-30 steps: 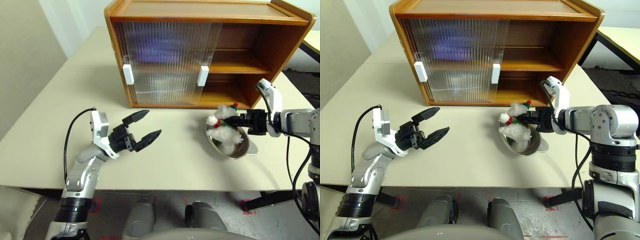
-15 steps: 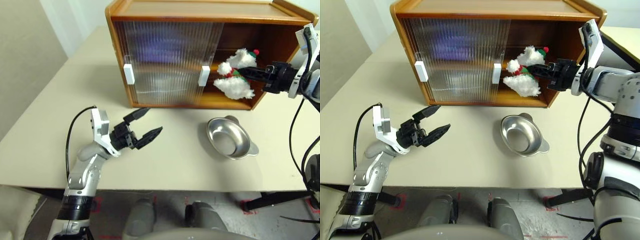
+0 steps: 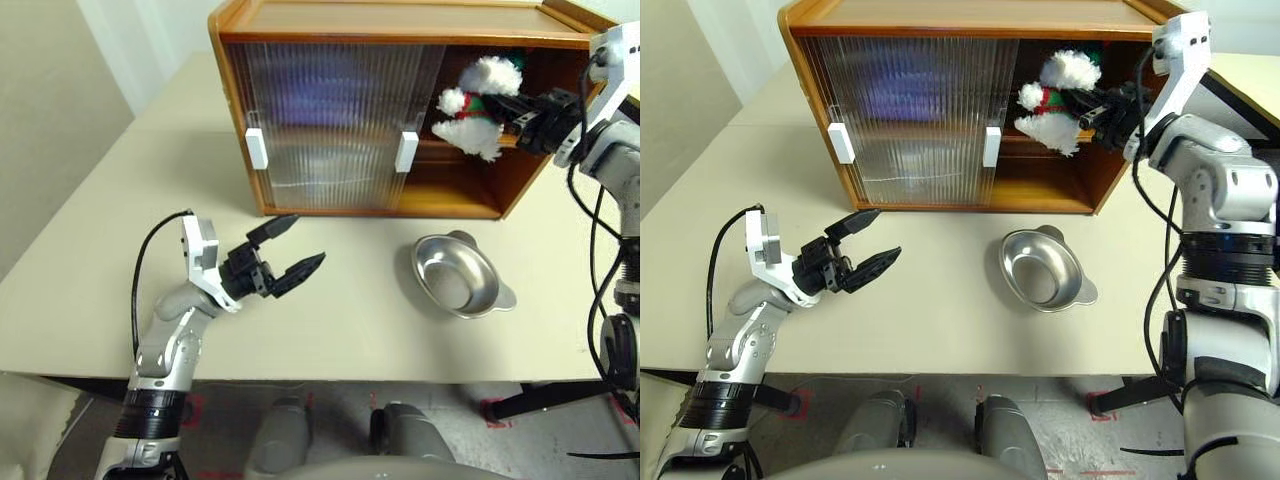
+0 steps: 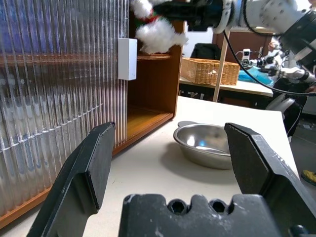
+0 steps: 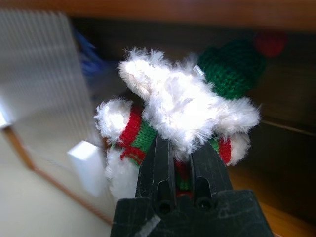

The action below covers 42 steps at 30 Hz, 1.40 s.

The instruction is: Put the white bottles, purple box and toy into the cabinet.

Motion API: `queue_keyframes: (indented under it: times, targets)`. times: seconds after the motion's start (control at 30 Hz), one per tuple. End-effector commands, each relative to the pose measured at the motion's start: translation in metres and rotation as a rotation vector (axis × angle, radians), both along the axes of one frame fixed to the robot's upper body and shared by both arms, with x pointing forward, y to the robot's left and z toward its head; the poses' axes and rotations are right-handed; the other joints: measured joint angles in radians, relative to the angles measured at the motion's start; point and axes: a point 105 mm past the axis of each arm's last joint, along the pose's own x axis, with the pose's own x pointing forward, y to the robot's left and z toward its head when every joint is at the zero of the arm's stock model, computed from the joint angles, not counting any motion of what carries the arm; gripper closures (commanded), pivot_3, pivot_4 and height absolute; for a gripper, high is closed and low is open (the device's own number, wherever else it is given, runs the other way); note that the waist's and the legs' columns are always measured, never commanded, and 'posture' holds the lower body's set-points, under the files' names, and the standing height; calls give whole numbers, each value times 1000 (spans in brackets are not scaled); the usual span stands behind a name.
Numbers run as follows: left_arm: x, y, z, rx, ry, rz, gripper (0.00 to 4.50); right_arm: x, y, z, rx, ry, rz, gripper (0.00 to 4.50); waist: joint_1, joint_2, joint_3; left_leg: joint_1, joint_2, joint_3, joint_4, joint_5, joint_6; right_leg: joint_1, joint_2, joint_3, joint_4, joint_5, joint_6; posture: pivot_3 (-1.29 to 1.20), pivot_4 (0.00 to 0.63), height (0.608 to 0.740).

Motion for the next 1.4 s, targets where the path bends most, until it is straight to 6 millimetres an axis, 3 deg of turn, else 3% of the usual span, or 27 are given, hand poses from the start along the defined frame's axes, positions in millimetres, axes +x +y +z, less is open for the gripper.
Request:
queue_keyframes:
  times: [0.03,0.37,0.87,1.23,1.27,1.4]
  targets:
    - [3,0,4,-17,-8,-7,0,7,-6,-2,-33,-40,-59,4321,1,0,0,0,0,0,0,0,0,0,0,0,0,1,-1,177,0,740]
    - [3,-5,10,-75,-26,-5,0,27,-22,-3,12,-59,-210,4321,0,0,0,0,0,0,0,0,0,0,0,0,0,1,-2,189,0,740]
    - [1,-4,9,-78,-28,10,0,39,-22,-12,-119,-84,-267,4323,2,1,-1,0,0,0,0,0,0,0,0,0,0,2,-2,206,0,740]
    - [1,-5,7,-67,-23,4,0,35,-26,-4,-130,-105,-255,307,2,1,-1,0,0,0,0,0,0,0,0,0,0,2,-2,196,0,740]
    - [1,-4,7,-66,-23,6,0,33,-27,-3,-130,-103,-249,55,2,1,-1,0,0,0,0,0,0,0,-1,0,0,2,-2,196,0,740]
    - [1,-1,7,-63,-21,13,0,21,-37,3,-137,-68,-234,55,3,1,-1,0,0,0,0,0,0,0,-1,0,0,2,-2,196,0,740]
